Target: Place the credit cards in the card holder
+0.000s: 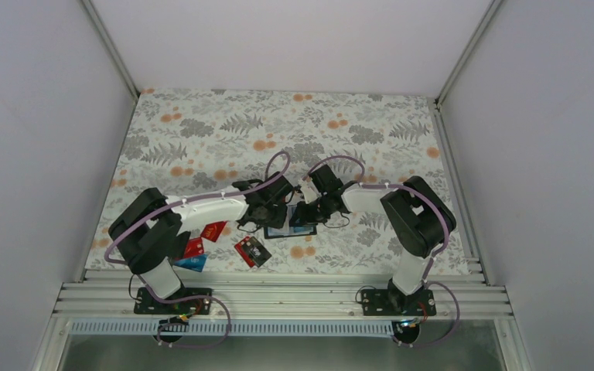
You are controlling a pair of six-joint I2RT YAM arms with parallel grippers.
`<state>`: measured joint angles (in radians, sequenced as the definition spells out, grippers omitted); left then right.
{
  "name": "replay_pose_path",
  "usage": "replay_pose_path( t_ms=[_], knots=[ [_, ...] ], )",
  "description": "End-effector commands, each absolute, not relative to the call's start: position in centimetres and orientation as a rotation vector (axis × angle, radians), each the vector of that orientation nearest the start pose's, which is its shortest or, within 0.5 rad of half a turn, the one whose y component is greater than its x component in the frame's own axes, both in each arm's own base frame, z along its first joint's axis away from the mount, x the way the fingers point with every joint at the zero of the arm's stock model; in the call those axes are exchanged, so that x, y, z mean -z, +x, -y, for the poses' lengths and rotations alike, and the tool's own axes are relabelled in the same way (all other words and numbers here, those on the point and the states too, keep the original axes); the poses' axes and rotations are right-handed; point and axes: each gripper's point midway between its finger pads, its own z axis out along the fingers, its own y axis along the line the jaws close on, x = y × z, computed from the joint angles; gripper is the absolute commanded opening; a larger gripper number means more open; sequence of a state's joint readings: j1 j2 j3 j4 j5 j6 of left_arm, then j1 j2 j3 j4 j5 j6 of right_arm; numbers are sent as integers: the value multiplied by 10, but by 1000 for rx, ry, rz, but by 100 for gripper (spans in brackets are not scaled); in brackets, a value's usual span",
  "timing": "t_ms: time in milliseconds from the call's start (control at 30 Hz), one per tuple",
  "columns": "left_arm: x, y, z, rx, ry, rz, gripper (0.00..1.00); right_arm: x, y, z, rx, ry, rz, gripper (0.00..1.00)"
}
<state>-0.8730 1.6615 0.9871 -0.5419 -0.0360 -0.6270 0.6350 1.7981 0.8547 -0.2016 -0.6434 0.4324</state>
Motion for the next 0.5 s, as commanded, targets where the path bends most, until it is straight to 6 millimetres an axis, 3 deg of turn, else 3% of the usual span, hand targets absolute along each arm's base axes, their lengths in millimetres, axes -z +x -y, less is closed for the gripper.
replay_pose_path(
  t_ms=[0, 467],
  knots=[
    [-54, 238, 286, 364, 339, -2793, 33, 7, 225, -280, -1009, -488, -2910, 5],
    [-71, 244, 306, 399, 369, -2763, 32, -14, 239, -273, -923, -492, -2863, 4]
  ],
)
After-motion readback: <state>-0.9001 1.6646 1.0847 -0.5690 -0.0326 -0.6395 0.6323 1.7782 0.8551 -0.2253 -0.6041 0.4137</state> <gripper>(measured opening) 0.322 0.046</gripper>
